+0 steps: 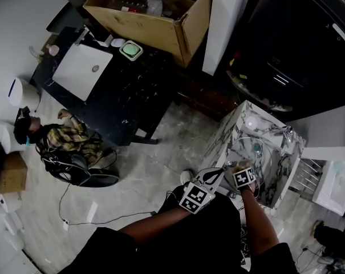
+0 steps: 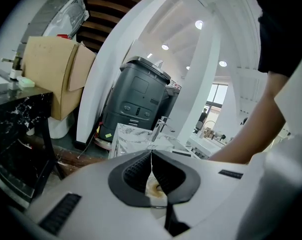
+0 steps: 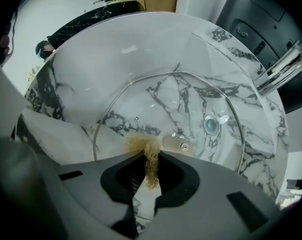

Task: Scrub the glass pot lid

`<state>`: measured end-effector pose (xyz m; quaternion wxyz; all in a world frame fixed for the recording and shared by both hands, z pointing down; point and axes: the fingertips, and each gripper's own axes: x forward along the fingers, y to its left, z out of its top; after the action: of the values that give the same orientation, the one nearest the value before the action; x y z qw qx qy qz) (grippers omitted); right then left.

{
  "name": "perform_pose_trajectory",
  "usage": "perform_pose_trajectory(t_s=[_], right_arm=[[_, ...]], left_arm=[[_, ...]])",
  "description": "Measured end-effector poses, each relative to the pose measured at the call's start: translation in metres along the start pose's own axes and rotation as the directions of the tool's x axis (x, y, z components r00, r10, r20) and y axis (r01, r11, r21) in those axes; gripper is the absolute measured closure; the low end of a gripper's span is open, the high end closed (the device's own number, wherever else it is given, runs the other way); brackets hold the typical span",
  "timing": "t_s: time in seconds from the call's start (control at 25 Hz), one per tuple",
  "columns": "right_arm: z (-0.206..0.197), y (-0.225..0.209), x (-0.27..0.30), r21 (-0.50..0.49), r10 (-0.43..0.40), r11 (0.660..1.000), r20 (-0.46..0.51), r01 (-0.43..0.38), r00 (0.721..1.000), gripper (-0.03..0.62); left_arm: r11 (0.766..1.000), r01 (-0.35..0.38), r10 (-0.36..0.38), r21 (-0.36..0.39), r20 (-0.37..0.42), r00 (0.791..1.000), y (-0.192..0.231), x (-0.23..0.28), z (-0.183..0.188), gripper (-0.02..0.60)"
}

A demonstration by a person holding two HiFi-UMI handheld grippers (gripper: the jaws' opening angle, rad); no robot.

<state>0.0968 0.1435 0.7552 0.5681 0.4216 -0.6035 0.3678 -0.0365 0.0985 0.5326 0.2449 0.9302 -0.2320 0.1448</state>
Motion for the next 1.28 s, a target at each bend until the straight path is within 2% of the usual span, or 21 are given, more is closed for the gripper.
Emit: perform_pose_trajectory(t_s=[0.12, 0.44, 0.56, 0.68, 0.72, 0.8, 0.92, 1.08, 1.2, 1.28], right_arm=[[0.002, 0.003, 0.000, -0.017, -0.007, 1.000, -0.008, 0.007, 1.000, 0.536], [0.013, 0.007, -0.003, -0.018, 0.000, 1.000, -0.018, 0.000, 1.000, 0.536], [0.020, 0.008, -0.005, 0.012, 0.019, 1.000, 0.025, -0.019, 1.000, 0.536], [0.023, 0.017, -0.012, 0.133, 0.093, 0.986, 0.078, -0.103, 0.993, 0.536], [0.026, 0.016, -0.017, 0.160, 0.094, 0.981, 0.113, -0.112, 0.989, 0.536], [0.037, 0.004, -0.033, 0.172, 0.040, 0.982, 0.199, -0.075, 0.979, 0.536], [0.047, -0.005, -0.067, 0.208, -0.038, 0.978, 0.313, -0.029, 0.949, 0.536], [0.040, -0.011, -0.121, 0.280, -0.122, 0.960, 0.453, -0.011, 0.883, 0.536], [0.026, -0.013, -0.166, 0.350, -0.184, 0.937, 0.532, -0.017, 0.826, 0.536], [0.017, -0.015, -0.199, 0.398, -0.225, 0.917, 0.586, -0.035, 0.778, 0.536]], left_arm=[[1.000, 0.004, -0.004, -0.027, -0.019, 1.000, 0.008, -0.003, -0.004, 0.564], [1.000, 0.007, -0.007, -0.002, 0.008, 1.000, 0.016, -0.008, 0.021, 0.563], [1.000, 0.008, -0.008, 0.003, 0.007, 1.000, 0.018, -0.010, 0.022, 0.563], [1.000, 0.013, -0.013, 0.005, 0.016, 1.000, 0.015, -0.010, 0.026, 0.564], [1.000, 0.014, -0.014, -0.001, 0.023, 1.000, 0.014, -0.011, 0.029, 0.563], [1.000, 0.010, -0.009, -0.026, 0.032, 0.999, 0.014, -0.012, 0.029, 0.563], [0.998, 0.013, -0.011, -0.055, 0.028, 1.000, 0.013, -0.011, 0.023, 0.563], [0.999, 0.030, -0.029, -0.025, 0.044, 0.999, 0.003, 0.005, 0.026, 0.564], [1.000, 0.012, -0.013, 0.012, 0.083, 0.996, -0.008, 0.012, 0.039, 0.563], [0.999, 0.030, -0.032, 0.023, 0.094, 0.995, -0.024, 0.020, 0.049, 0.565]])
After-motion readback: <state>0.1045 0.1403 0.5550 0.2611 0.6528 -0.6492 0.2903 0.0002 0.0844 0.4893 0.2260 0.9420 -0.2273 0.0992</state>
